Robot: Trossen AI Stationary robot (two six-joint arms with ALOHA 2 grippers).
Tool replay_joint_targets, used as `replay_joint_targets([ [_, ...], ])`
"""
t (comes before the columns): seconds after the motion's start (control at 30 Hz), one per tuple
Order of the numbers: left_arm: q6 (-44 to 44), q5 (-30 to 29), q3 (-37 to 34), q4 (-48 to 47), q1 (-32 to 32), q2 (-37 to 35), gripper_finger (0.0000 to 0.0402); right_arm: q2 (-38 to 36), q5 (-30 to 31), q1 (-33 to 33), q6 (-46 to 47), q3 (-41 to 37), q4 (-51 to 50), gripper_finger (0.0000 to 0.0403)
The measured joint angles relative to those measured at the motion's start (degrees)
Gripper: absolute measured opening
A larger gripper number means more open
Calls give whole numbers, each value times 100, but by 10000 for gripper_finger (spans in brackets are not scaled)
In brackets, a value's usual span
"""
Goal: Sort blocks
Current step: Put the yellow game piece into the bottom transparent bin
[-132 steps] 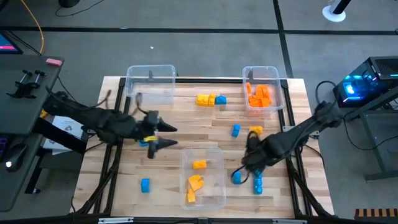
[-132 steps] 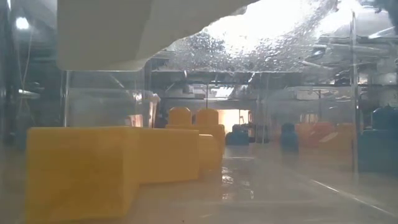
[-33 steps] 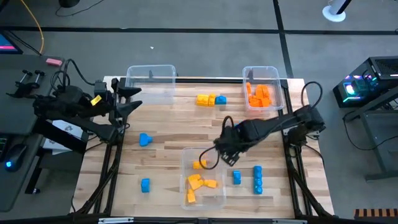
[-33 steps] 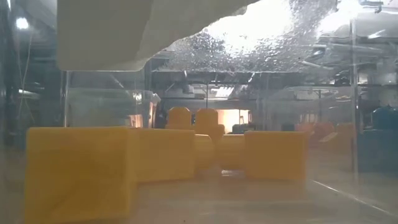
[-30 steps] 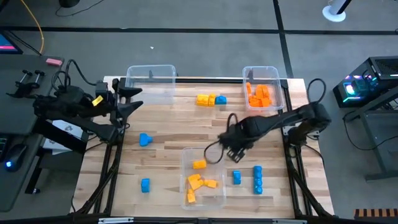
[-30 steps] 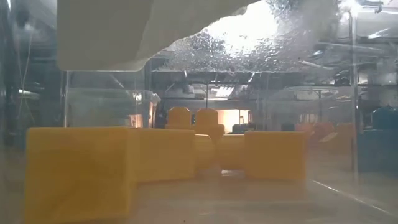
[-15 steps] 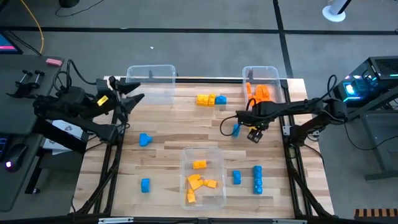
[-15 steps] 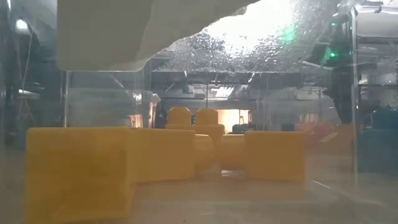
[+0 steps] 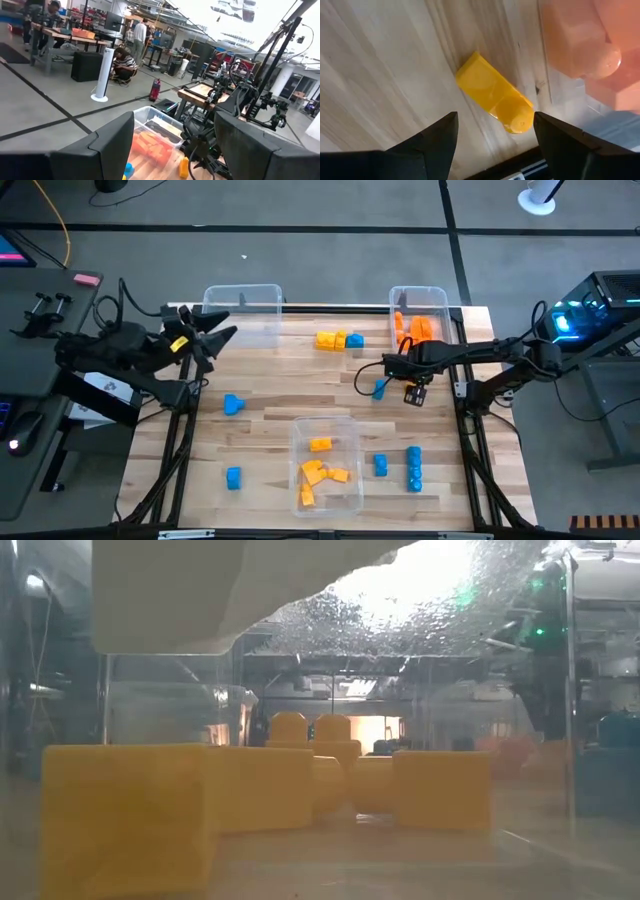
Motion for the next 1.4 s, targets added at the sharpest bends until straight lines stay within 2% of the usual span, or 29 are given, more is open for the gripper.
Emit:
replay_joint_targets([
  [0.23, -8, 1, 0, 4, -2, 55, 261, 7, -141, 243, 612, 47, -221, 256],
  [0.5, 136, 173, 0, 4, -2, -8, 261, -114, 149, 465, 1959, 1057, -809, 256],
  [0.67, 148, 605, 0, -19, -2, -140, 261, -180, 259, 722, 3465, 1545, -1194, 256],
  [0.77, 149, 980, -2, -100, -6, -260, 261, -290, 296, 1157, 4589, 1508, -822, 254],
  [0.87, 153, 1297, -2, -220, -7, -386, 261, -280, 420, 1606, 5796, 1280, -886, 242],
  [0.97, 157, 1540, -2, -376, -7, -529, 261, -287, 700, 1976, 7023, 974, -945, 213],
  [1.03, 146, 1596, -2, -450, -9, -604, 261, -287, 779, 2111, 7602, 758, -990, 179],
  [1.23, 145, 1581, -2, -481, -9, -774, 261, -287, 1449, 2167, 8871, 188, -978, 22],
  [1.4, 139, 1524, -2, -451, -9, -782, 261, -289, 1870, 2006, 9553, -226, -920, 13],
])
